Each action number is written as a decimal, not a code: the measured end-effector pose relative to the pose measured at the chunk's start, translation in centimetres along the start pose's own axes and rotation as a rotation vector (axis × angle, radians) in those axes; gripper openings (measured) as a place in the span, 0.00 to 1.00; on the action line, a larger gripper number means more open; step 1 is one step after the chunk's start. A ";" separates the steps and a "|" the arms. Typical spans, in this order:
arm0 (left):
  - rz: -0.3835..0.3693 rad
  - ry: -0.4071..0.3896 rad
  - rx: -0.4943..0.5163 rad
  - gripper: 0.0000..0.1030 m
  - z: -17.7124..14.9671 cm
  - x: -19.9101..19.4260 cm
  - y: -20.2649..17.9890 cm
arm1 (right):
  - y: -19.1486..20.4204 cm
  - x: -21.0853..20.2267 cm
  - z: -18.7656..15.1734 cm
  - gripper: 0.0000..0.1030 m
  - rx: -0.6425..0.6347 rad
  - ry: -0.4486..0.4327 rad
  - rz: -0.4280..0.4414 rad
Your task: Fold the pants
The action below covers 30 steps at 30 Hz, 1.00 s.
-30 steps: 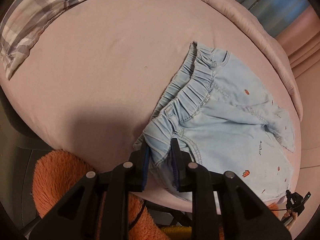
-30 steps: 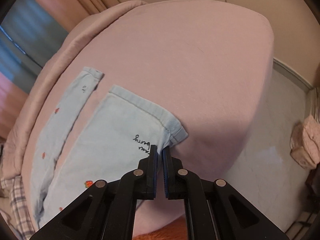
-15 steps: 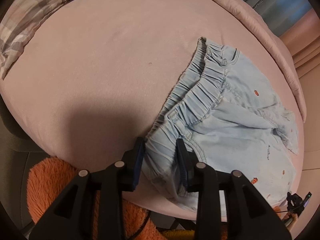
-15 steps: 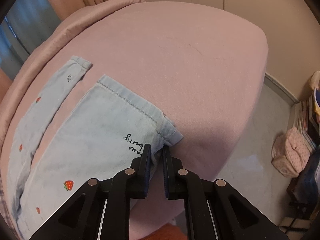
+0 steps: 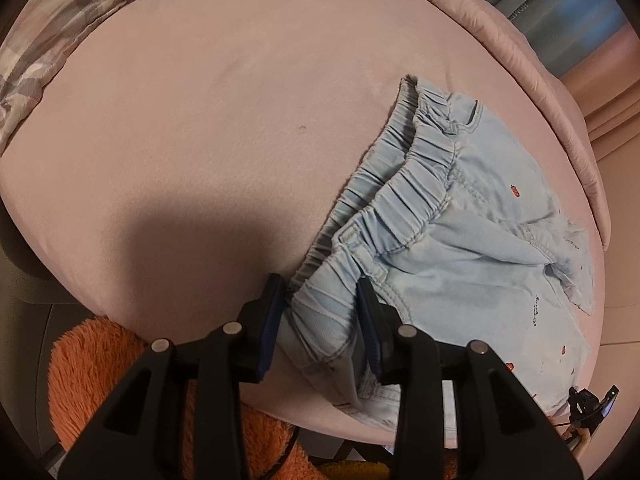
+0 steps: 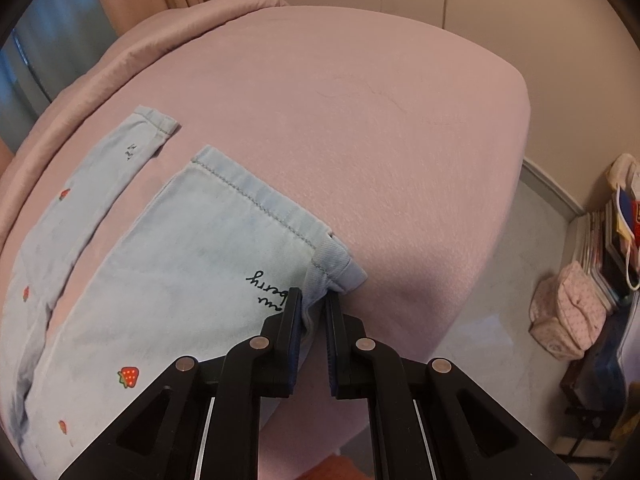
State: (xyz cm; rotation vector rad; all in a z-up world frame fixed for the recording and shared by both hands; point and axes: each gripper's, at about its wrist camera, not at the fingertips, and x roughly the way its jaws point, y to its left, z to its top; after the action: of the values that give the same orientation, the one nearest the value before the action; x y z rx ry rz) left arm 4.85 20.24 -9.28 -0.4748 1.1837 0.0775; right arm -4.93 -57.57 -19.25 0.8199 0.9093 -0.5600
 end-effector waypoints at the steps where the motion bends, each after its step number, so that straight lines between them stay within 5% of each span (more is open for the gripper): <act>1: -0.001 0.001 -0.001 0.37 0.0 -0.1 0.0 | 0.0 0.0 0.0 0.05 0.000 0.000 0.001; 6: -0.011 0.017 -0.021 0.38 0.3 -1.7 0.6 | -0.1 -0.3 0.3 0.05 0.016 0.010 0.009; 8: -0.023 -0.013 -0.005 0.37 0.4 -3.2 0.1 | -0.2 -0.9 0.5 0.10 0.032 0.014 0.006; 9: -0.017 -0.061 0.011 0.37 0.6 -4.7 -0.1 | -0.3 -1.5 0.6 0.23 0.041 0.005 -0.007; 10: -0.001 -0.105 0.021 0.45 0.6 -5.9 -0.3 | -0.4 -2.0 0.6 0.39 0.043 -0.011 -0.027; 11: 0.018 -0.151 0.026 0.65 0.8 -7.3 -0.4 | -0.2 -3.2 0.8 0.46 0.035 -0.057 -0.063; 13: 0.032 -0.229 0.027 0.86 1.3 -9.4 -0.9 | 0.4 -5.4 1.3 0.58 0.017 -0.124 -0.066; 18: -0.163 -0.303 0.067 0.87 2.3 -11.2 -4.3 | 4.6 -9.4 2.9 0.73 -0.072 -0.181 0.121; 21: -0.284 -0.239 0.070 0.84 2.3 -9.1 -6.3 | 8.9 -11.0 3.7 0.73 -0.160 -0.197 0.235; 23: -0.331 -0.180 0.075 0.70 2.0 -7.0 -7.7 | 12.7 -11.2 4.2 0.73 -0.207 -0.167 0.323; 26: -0.340 -0.085 0.086 0.46 1.0 -3.8 -9.4 | 18.1 -10.7 5.0 0.73 -0.278 -0.102 0.455; 30: -0.317 0.040 0.102 0.34 -1.0 0.3 -10.6 | 25.0 -8.6 6.0 0.73 -0.329 -0.029 0.482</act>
State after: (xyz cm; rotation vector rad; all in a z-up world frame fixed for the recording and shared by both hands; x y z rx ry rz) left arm 7.28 10.30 -6.51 -0.5705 1.1322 -0.2654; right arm 11.56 -47.24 -0.33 0.6945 0.7175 0.0007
